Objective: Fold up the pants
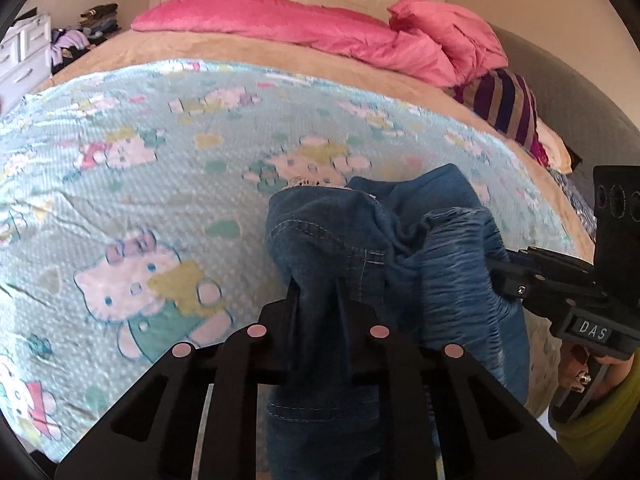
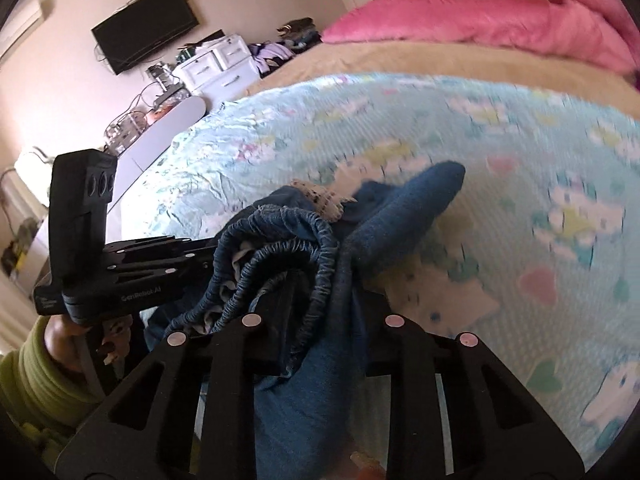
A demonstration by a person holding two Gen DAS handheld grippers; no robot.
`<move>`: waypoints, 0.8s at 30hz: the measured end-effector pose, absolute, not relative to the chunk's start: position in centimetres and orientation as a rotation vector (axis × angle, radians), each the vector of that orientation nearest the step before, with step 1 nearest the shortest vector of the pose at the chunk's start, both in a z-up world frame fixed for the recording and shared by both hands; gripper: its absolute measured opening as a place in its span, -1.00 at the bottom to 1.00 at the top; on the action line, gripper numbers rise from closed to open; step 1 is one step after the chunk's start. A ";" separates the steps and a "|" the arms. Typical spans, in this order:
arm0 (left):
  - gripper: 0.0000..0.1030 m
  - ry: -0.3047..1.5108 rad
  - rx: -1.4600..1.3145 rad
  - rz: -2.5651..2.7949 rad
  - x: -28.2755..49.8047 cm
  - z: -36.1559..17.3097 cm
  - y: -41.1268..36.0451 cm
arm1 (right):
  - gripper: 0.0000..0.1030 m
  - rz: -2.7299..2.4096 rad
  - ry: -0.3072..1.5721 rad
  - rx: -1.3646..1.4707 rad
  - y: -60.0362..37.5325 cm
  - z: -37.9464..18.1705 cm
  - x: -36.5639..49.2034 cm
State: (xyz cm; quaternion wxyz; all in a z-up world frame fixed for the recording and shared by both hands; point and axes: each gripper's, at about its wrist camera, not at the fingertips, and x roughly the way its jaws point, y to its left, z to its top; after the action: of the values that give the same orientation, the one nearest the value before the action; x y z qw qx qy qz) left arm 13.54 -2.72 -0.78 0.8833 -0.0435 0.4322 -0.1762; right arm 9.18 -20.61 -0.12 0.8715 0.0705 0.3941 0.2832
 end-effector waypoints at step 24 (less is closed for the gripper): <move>-0.03 0.896 -0.075 -0.247 15.2 -2.3 -1.1 | -0.40 0.363 0.888 0.125 -23.1 -3.2 12.1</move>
State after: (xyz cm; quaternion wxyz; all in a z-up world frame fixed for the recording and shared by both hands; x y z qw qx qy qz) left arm 15.16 -1.08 -2.34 0.8933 -0.0362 0.4319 -0.1193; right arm 12.06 -23.09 -3.17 0.8854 0.0600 0.4267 0.1744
